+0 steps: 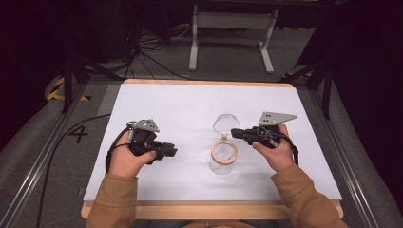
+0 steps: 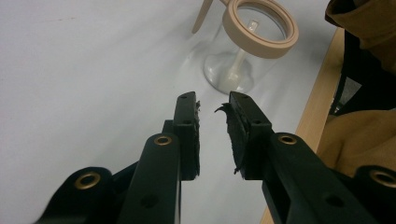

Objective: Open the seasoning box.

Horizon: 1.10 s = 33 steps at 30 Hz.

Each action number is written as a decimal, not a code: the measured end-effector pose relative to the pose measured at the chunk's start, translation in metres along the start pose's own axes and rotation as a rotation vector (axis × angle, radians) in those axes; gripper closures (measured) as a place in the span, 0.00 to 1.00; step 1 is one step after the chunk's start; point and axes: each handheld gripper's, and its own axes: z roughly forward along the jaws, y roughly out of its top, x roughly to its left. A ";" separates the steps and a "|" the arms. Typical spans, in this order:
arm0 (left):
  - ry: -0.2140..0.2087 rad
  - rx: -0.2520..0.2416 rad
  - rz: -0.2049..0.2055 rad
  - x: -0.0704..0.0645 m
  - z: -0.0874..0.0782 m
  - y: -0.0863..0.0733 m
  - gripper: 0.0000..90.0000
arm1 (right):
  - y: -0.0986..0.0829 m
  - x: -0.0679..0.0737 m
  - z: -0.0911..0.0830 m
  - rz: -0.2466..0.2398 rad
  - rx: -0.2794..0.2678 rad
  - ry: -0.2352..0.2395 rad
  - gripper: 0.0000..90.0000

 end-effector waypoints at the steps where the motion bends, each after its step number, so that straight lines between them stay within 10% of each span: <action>1: 0.000 0.000 0.000 0.000 0.000 0.000 0.81 | 0.000 0.000 0.000 -0.001 -0.001 -0.002 1.00; 14: 0.054 -0.070 -0.036 0.001 -0.002 0.004 0.71 | 0.011 0.003 -0.028 -0.026 -0.008 -0.006 0.94; 33: 0.138 -0.071 -0.081 0.023 0.002 -0.001 0.62 | -0.004 -0.042 -0.085 0.111 0.071 -0.196 0.73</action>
